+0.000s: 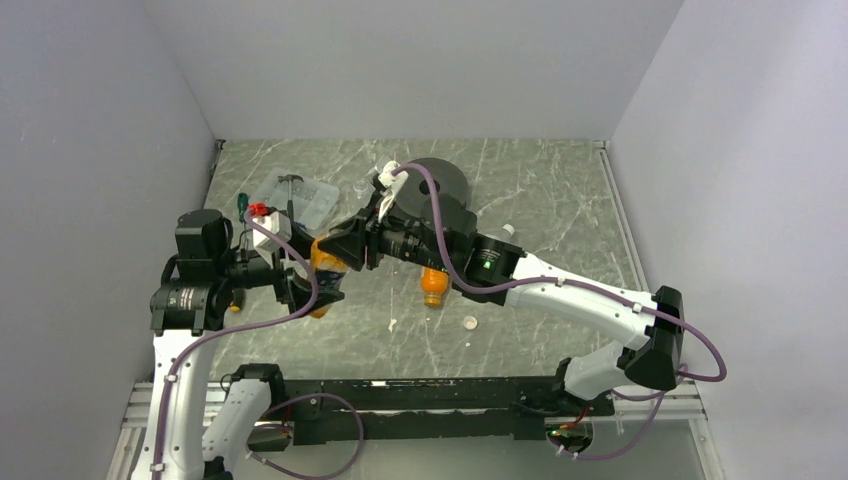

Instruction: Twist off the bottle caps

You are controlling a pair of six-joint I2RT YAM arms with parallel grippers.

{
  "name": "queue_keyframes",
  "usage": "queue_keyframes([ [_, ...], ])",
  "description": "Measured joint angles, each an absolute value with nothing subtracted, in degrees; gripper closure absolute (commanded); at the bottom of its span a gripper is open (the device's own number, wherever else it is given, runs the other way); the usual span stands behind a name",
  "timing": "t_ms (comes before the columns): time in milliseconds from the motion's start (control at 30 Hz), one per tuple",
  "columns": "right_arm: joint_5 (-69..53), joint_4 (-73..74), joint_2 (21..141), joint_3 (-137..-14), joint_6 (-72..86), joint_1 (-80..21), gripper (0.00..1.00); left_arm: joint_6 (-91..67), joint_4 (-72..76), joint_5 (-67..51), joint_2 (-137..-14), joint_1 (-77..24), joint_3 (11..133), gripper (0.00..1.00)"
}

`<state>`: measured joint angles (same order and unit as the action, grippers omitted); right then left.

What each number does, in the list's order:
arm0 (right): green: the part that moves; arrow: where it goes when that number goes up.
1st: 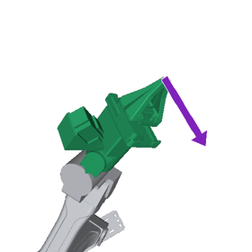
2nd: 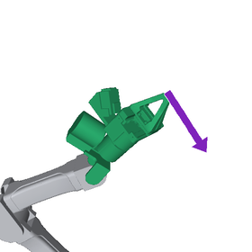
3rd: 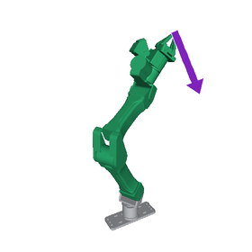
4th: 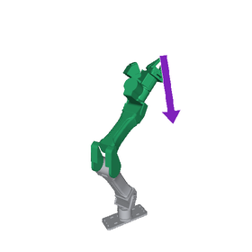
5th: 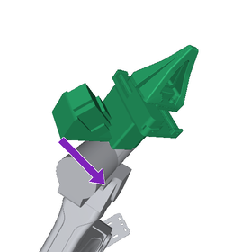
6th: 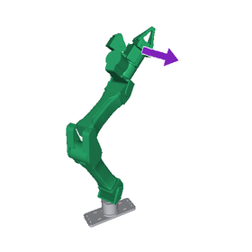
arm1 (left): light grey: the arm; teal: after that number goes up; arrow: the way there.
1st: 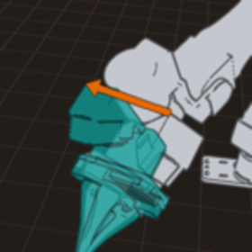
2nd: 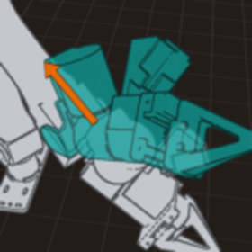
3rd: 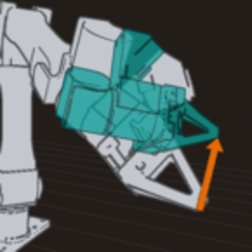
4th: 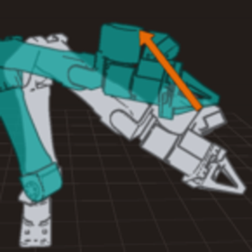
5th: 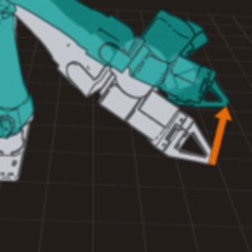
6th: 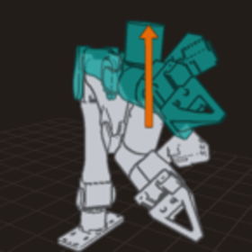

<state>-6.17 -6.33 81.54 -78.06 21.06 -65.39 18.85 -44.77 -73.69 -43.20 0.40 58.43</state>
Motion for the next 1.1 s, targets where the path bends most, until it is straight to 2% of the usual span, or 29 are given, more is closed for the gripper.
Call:
queue_keyframes([
  [300,-1.48,-2.92,80.64,-76.40,14.63,-63.02,1.00,19.35,-52.18,-66.70,-47.13,0.40,62.35,0.01],
  [633,7.01,-3.33,87.05,-73.63,8.08,-50.28,1.00,18.96,-59.92,-59.33,-50.43,0.40,64.07,0.01],
  [1100,10.55,-10.50,93.84,-70.22,6.55,-49.28,1.00,16.58,-59.35,-55.59,-49.21,0.40,64.12,0.01],
])
